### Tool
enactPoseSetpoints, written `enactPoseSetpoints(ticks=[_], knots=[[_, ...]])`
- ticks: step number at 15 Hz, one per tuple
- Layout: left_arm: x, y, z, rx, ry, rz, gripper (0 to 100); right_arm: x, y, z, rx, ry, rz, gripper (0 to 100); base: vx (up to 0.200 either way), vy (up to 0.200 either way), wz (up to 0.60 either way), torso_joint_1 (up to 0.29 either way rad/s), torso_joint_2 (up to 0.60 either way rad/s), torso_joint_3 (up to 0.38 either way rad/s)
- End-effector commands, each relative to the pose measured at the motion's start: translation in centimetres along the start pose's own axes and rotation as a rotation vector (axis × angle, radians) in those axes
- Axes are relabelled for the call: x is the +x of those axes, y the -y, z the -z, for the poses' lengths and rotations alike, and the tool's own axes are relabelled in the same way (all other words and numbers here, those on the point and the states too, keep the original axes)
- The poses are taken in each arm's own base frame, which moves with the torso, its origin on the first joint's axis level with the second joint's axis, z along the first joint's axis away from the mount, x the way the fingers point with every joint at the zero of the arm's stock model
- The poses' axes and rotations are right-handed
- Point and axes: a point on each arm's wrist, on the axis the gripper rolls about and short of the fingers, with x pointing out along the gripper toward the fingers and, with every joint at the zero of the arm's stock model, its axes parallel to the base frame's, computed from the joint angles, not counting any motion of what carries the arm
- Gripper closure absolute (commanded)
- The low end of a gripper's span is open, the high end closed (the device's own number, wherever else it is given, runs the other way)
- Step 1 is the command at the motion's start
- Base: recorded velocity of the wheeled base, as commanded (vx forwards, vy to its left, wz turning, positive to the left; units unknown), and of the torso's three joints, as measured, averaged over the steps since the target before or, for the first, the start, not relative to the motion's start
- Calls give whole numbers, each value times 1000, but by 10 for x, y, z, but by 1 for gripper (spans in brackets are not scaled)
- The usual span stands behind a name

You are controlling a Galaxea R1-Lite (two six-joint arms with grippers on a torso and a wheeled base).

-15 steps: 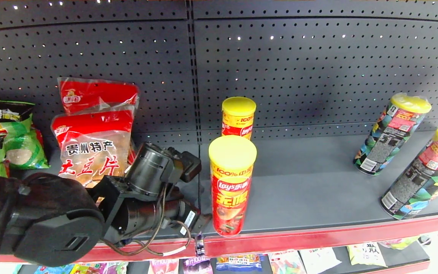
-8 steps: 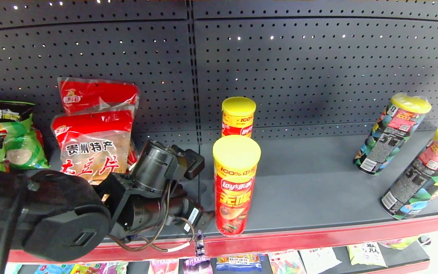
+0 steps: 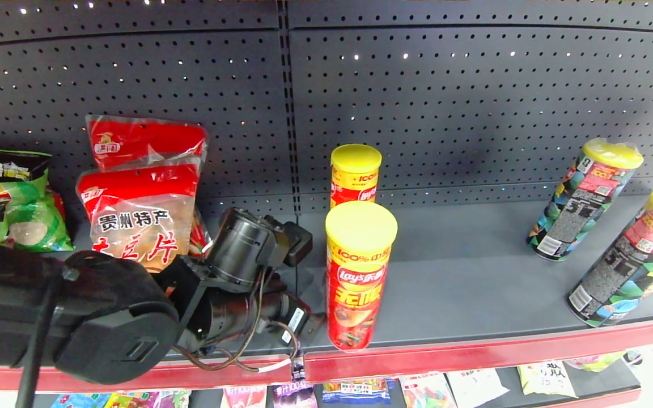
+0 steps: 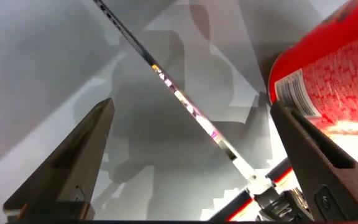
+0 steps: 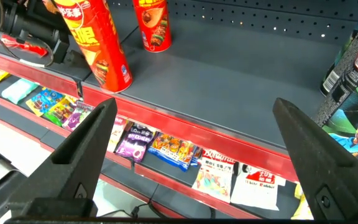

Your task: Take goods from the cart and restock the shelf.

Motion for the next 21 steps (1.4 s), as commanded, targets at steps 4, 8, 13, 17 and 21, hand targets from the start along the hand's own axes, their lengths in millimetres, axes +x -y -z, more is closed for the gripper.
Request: enactPoseSetpoints(ticks=[4, 8, 13, 17, 21], knots=[[5, 1, -3, 1, 0, 1, 0, 0, 0, 0, 0, 0, -1, 0, 0, 0, 0, 0, 0, 0], [8, 2, -5, 2, 3, 2, 0, 0, 0, 0, 0, -2, -2, 0, 0, 0, 0, 0, 0, 0], [10, 4, -6, 6, 3, 7, 0, 1, 0, 0, 0, -3, -2, 0, 0, 0, 0, 0, 0, 0], [10, 4, -6, 6, 4, 7, 0, 1, 0, 0, 16, -4, -4, 0, 0, 0, 0, 0, 0, 0], [-16, -22, -11, -55, 63, -74, 0, 2, 0, 5, 17, -23, 1, 0, 0, 0, 0, 0, 0, 0]])
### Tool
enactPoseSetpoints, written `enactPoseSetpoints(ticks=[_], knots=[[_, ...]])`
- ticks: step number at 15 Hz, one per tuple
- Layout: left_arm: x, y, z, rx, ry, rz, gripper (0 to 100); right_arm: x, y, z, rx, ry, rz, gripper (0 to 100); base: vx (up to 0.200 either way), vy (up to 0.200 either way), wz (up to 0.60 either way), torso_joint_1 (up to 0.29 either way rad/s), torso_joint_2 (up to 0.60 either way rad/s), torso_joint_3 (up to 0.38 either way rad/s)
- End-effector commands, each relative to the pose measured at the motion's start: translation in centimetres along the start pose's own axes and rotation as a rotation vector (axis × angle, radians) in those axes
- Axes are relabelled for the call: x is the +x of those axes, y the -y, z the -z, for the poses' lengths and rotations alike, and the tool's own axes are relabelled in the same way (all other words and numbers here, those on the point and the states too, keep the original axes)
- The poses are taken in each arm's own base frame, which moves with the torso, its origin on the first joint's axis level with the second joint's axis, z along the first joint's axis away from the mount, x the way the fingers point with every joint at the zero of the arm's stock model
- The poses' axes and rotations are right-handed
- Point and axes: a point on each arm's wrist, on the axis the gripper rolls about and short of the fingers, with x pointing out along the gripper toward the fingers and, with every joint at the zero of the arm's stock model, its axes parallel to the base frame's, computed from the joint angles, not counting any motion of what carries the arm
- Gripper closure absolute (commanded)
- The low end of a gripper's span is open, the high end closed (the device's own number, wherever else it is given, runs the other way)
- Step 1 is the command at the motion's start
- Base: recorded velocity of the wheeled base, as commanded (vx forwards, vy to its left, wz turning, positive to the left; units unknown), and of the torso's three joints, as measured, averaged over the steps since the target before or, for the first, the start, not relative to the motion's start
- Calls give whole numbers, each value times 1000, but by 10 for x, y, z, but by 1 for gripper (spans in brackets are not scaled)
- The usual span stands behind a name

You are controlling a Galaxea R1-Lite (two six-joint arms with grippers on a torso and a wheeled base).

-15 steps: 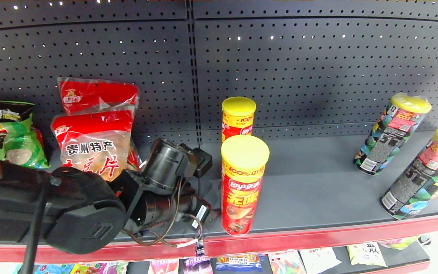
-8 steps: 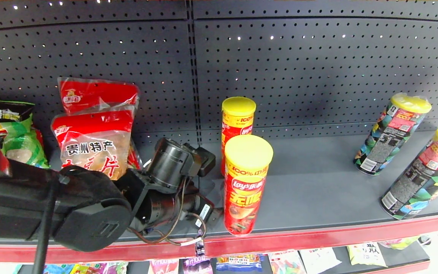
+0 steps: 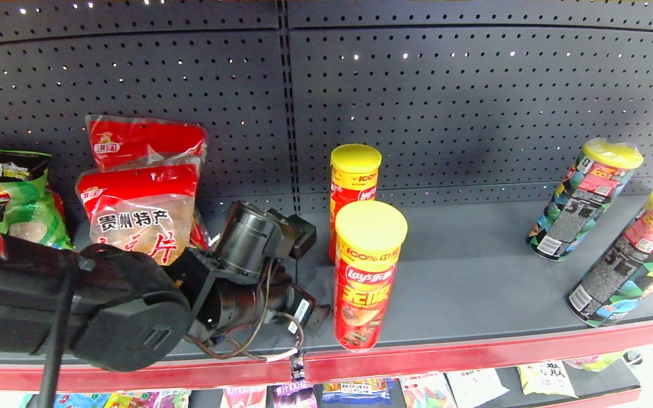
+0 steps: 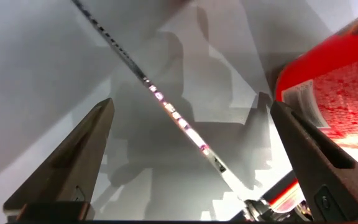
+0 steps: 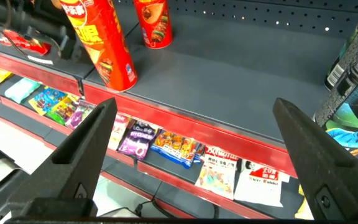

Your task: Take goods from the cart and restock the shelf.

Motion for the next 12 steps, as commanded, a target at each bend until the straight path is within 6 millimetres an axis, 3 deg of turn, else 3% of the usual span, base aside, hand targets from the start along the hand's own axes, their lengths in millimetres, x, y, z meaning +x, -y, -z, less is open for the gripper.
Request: enactPoseSetpoints(ticks=[1, 3, 4, 5, 7, 8, 9, 10, 11, 12], knots=[[-39, -37, -3, -71, 78, -101, 0, 1, 0, 1, -3, -11, 6, 0, 0, 0, 0, 0, 0, 0], [-91, -66, 13, -135, 104, -192, 0, 0, 2, 7, 3, -31, 66, 0, 0, 0, 0, 0, 0, 0], [-109, -70, 22, -151, 103, -213, 0, -1, 2, 7, 3, -32, 92, 0, 0, 0, 0, 0, 0, 0], [-159, -69, 58, -178, 93, -242, 0, -7, 4, 9, 5, -41, 183, 0, 0, 0, 0, 0, 0, 0], [-230, -56, 122, -219, 84, -285, 0, -25, 3, 12, 19, -60, 325, 0, 0, 0, 0, 0, 0, 0], [-249, -50, 142, -238, 78, -308, 0, -31, 1, 15, 23, -68, 355, 0, 0, 0, 0, 0, 0, 0], [-278, -37, 177, -284, 72, -372, 0, -44, -2, 23, 31, -70, 415, 0, 0, 0, 0, 0, 0, 0], [-289, -30, 190, -302, 69, -398, 0, -48, -4, 27, 34, -68, 435, 0, 0, 0, 0, 0, 0, 0], [-310, -10, 218, -351, 41, -456, 0, -57, -8, 37, 43, -73, 511, 0, 0, 0, 0, 0, 0, 0], [-316, 4, 235, -393, 25, -502, 0, -60, -11, 44, 54, -88, 577, 0, 0, 0, 0, 0, 0, 0]])
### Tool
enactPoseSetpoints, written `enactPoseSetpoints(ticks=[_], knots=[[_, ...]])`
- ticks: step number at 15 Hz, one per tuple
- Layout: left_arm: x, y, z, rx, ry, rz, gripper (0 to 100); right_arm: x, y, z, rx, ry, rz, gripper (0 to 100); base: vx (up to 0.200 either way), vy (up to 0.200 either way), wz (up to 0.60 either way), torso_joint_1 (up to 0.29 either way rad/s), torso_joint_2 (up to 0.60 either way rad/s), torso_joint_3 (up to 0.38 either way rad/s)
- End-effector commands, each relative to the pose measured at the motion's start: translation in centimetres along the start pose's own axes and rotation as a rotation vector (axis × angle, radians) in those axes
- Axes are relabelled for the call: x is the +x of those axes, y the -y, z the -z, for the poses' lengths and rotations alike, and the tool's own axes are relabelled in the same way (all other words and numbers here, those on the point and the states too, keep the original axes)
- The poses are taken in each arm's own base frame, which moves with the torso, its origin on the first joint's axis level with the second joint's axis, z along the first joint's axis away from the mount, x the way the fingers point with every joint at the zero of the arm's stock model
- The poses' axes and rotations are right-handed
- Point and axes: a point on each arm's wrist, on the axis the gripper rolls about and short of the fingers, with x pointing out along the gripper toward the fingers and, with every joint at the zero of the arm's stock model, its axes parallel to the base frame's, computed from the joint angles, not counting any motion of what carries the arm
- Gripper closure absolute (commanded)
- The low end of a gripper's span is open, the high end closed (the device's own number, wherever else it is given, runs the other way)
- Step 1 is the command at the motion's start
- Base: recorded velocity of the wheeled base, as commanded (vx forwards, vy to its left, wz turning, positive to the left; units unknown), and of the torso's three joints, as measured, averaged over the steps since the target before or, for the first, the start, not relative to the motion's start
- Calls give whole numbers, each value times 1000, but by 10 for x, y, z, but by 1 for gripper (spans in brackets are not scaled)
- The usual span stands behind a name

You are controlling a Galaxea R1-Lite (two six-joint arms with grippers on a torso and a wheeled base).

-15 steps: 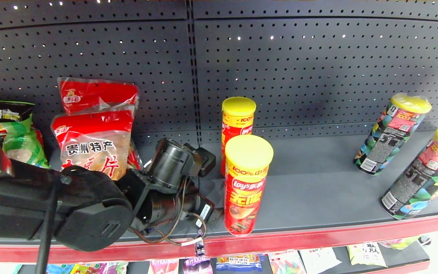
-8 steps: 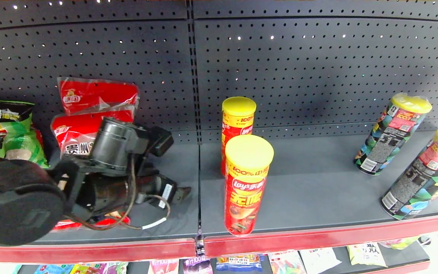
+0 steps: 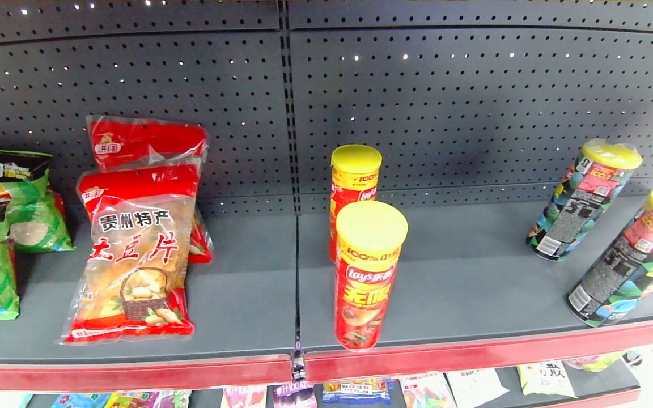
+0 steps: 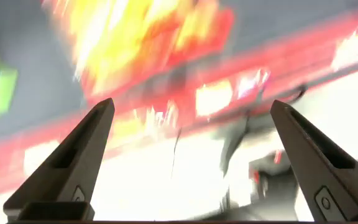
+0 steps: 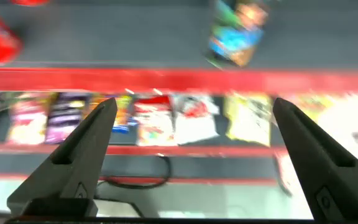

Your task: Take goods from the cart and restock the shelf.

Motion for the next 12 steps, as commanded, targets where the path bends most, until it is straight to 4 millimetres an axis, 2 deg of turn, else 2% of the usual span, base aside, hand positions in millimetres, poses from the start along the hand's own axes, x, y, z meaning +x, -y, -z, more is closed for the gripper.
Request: enactPoseSetpoints(ticks=[1, 2, 4, 5, 6, 9, 10, 11, 12], knots=[[-55, 18, 115, -188, 107, -205, 0, -17, -2, 22, 39, 36, 137, 0, 0, 0, 0, 0, 0, 0], [-50, 22, 127, -198, 141, -218, 0, -17, -4, 33, 47, 9, 163, 0, 0, 0, 0, 0, 0, 0], [-39, 26, 135, -231, 178, -245, 0, -13, -6, 57, 41, -5, 166, 0, 0, 0, 0, 0, 0, 0], [-21, 28, 140, -247, 211, -243, 0, -9, -8, 76, 0, 32, 111, 0, 0, 0, 0, 0, 0, 0], [-8, 27, 137, -254, 253, -228, 0, -7, -9, 76, -3, 46, 61, 0, 0, 0, 0, 0, 0, 0], [-5, 28, 121, -231, 442, -53, 0, -6, -9, 76, -20, 51, 45, 0, 0, 0, 0, 0, 0, 0], [4, 26, 117, -224, 494, -55, 0, -5, -9, 74, -13, 76, 44, 0, 0, 0, 0, 0, 0, 0], [4, 26, 117, -224, 494, -55, 0, -5, -9, 74, -13, 76, 44, 0, 0, 0, 0, 0, 0, 0], [26, 24, 114, -208, 621, -76, 0, 8, -10, 75, -19, 180, 23, 0, 0, 0, 0, 0, 0, 0]])
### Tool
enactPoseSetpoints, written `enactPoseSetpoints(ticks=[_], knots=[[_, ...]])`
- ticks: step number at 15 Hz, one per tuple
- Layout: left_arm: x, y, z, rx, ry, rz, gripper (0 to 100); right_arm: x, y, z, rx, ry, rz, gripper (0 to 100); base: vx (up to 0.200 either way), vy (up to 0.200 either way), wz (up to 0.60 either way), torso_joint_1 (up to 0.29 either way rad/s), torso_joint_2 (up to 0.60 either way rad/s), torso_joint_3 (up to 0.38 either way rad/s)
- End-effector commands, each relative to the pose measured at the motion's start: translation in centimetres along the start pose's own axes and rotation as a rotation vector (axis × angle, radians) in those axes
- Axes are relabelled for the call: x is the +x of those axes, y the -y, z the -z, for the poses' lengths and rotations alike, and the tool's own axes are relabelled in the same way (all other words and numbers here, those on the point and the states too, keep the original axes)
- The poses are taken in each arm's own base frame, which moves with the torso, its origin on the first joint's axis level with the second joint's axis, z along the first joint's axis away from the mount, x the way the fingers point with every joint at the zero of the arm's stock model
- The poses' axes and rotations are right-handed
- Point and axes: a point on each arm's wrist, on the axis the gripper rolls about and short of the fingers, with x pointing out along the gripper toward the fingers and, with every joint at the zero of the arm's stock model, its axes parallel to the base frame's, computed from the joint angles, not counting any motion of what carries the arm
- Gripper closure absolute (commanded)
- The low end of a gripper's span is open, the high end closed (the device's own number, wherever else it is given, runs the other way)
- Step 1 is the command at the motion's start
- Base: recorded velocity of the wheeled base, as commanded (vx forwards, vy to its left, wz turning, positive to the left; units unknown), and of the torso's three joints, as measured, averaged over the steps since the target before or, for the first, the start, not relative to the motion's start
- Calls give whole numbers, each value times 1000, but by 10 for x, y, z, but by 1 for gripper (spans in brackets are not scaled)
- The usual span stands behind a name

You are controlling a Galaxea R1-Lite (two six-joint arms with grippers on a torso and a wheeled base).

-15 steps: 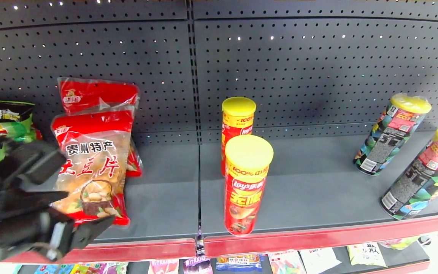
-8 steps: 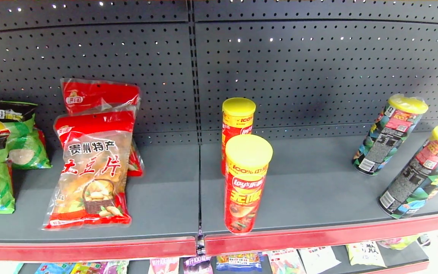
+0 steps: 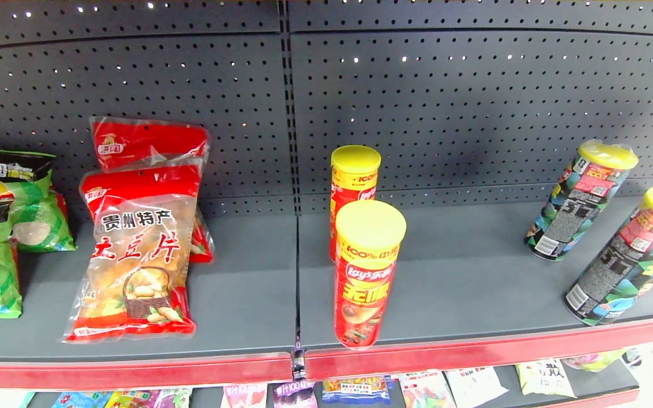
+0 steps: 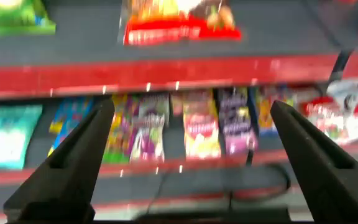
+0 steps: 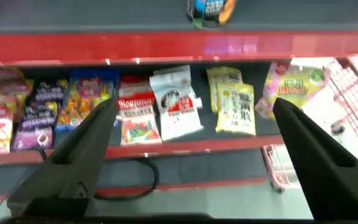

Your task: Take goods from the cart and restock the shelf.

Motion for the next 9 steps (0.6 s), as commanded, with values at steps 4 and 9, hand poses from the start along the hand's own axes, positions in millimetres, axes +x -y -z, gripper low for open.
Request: enactPoseSetpoints(ticks=[4, 9], knots=[[25, -2, 22, 31, 103, 4, 0, 28, -4, 19, -11, 181, -87, 0, 0, 0, 0, 0, 0, 0], [30, -3, 29, 29, 123, -8, 0, 28, -4, 19, 52, 175, -81, 0, 0, 0, 0, 0, 0, 0]])
